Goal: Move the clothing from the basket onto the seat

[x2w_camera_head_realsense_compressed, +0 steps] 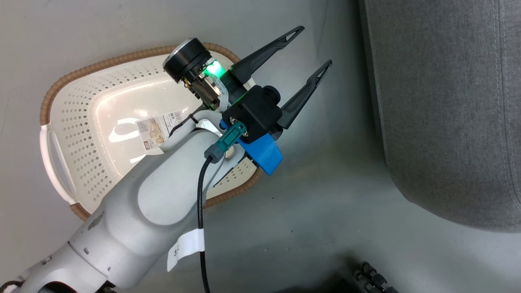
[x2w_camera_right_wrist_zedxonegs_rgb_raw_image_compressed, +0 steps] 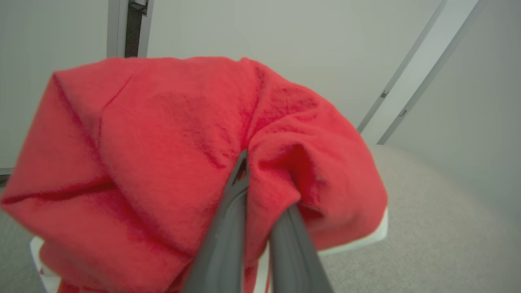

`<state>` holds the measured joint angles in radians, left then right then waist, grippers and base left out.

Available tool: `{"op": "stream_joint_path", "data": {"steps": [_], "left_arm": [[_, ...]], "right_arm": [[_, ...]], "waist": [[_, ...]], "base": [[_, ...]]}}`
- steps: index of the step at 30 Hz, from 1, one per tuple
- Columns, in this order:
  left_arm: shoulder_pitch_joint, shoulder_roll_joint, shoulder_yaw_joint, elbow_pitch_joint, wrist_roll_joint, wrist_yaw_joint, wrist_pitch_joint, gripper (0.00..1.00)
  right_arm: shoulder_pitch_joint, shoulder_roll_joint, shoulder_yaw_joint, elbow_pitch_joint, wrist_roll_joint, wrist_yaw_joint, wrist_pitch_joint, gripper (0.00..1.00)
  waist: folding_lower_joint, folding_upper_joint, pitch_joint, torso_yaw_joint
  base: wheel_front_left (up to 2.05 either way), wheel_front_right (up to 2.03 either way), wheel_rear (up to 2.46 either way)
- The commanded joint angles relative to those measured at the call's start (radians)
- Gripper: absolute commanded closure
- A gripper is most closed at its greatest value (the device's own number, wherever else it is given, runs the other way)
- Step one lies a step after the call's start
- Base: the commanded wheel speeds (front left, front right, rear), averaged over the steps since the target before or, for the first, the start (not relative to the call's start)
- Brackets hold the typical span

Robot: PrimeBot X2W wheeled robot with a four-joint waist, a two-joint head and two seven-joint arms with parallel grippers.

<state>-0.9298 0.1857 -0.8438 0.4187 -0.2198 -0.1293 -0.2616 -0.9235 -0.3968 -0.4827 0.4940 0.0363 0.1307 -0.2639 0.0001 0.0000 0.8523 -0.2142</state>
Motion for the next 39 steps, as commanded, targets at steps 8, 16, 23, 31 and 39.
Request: {"op": "stream_joint_path", "data": {"steps": [8,16,23,31,39], "left_arm": [[-0.016,0.005,0.004,-0.009,-0.008,0.014,-0.003,0.00],[0.048,-0.029,0.044,-0.039,-0.032,0.023,-0.004,0.00],[0.146,-0.052,0.143,-0.066,-0.052,0.041,-0.004,0.00],[0.262,-0.075,0.299,-0.119,-0.034,0.059,-0.004,0.00],[0.372,-0.092,0.463,-0.135,-0.008,0.068,-0.004,0.00]], "right_arm": [[0.064,0.051,-0.034,-0.030,0.008,0.000,-0.001,0.00],[0.266,0.103,-0.075,-0.152,0.034,0.000,-0.001,0.00],[0.430,0.167,-0.043,-0.298,0.034,0.000,-0.001,0.00],[0.511,0.208,0.137,-0.425,0.036,0.000,-0.001,0.00],[0.548,0.244,0.283,-0.441,0.054,0.000,-0.001,0.00]], "waist": [[-0.0001,0.0000,-0.010,0.005],[-0.0001,0.0000,-0.132,0.019],[-0.0001,0.0000,-0.293,0.039],[-0.0001,0.0000,-0.432,0.103],[-0.0001,0.0000,-0.539,0.178]], "base": [[0.00,0.00,0.00],[0.00,0.00,0.00],[0.00,0.00,0.00],[0.00,0.00,0.00],[0.00,0.00,0.00]]}}
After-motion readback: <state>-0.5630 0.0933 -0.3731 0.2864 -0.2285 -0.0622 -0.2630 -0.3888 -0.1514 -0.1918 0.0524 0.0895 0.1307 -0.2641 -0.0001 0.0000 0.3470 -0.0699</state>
